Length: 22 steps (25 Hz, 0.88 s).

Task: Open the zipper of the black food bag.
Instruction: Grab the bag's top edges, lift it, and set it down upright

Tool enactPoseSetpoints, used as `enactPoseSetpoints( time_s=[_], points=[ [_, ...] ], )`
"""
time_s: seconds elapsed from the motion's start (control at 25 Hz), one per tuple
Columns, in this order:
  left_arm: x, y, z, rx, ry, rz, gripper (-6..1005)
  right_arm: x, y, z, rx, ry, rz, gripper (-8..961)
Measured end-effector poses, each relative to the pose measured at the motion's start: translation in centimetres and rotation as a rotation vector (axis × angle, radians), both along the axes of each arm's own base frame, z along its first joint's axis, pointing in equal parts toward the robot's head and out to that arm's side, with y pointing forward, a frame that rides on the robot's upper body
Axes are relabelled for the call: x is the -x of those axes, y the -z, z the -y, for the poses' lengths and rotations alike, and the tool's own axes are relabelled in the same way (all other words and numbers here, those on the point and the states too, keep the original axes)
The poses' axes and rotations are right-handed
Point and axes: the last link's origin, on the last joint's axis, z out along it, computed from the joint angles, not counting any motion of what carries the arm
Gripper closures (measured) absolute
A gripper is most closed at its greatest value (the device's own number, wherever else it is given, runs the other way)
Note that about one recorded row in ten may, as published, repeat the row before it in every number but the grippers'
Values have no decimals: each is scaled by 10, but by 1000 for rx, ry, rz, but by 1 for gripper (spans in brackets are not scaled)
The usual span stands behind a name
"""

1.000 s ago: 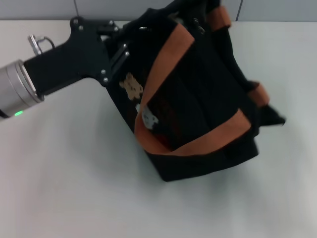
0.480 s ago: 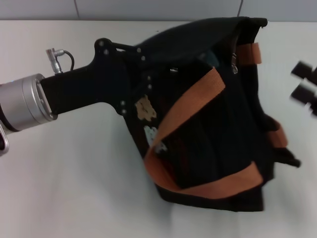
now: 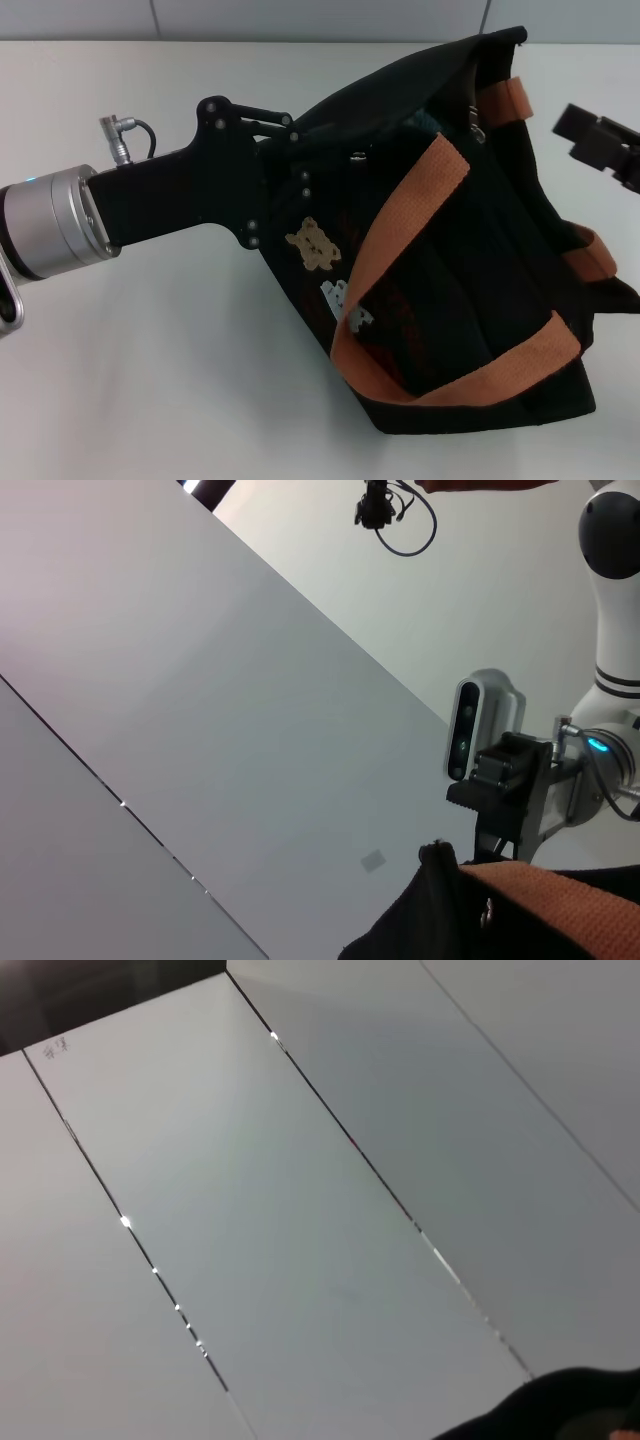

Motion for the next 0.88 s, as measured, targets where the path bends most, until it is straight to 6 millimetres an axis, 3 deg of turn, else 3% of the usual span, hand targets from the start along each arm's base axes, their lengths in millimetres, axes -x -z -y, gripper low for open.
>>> enactPoseSetpoints(
  time_s=[0.24, 0.48, 0.64, 0.88],
  points=[
    [0, 0, 0, -8, 6, -2, 897, 1, 12, -3, 126, 1, 115, 390],
    [-1, -4, 0, -24, 8, 22, 897, -19, -6, 22, 165, 19, 150, 394],
    [-2, -4, 0, -29, 13, 22, 897, -25, -6, 25, 189, 43, 193, 395],
    [-2, -5, 0, -43, 21, 24, 897, -33, 23, 10, 276, 124, 348, 396]
  ],
)
